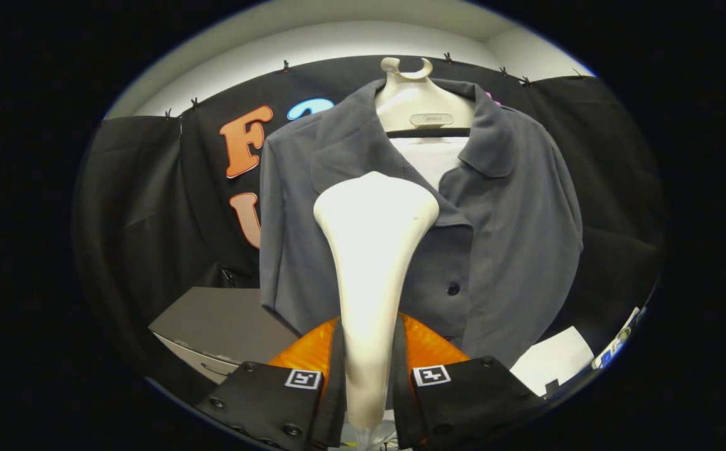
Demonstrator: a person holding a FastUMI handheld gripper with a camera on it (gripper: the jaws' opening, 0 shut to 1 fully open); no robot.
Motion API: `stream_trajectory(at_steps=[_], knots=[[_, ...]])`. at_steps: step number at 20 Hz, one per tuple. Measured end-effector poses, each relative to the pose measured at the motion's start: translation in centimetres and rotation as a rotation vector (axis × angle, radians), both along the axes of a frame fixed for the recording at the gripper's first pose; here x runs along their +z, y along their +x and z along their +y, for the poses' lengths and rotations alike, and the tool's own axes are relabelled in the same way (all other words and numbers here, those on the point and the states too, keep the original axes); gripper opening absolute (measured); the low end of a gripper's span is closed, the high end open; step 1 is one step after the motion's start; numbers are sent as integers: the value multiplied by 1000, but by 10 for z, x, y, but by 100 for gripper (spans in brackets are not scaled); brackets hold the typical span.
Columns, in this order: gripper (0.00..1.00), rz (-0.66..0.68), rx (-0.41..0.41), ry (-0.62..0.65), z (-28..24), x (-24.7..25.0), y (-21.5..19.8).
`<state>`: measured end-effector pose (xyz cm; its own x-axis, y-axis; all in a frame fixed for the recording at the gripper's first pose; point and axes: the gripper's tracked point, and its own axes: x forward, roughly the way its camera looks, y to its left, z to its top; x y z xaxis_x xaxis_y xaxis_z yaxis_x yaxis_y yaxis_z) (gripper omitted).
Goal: Iron the clothes twice with a garment steamer, once on the left side and once on the right side.
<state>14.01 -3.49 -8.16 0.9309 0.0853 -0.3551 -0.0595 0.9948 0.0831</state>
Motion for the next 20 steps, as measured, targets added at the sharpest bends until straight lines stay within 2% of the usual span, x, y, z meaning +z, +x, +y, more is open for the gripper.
stream_trajectory(at_steps=[20], knots=[[39,143,-16,6,6,-96,-22]])
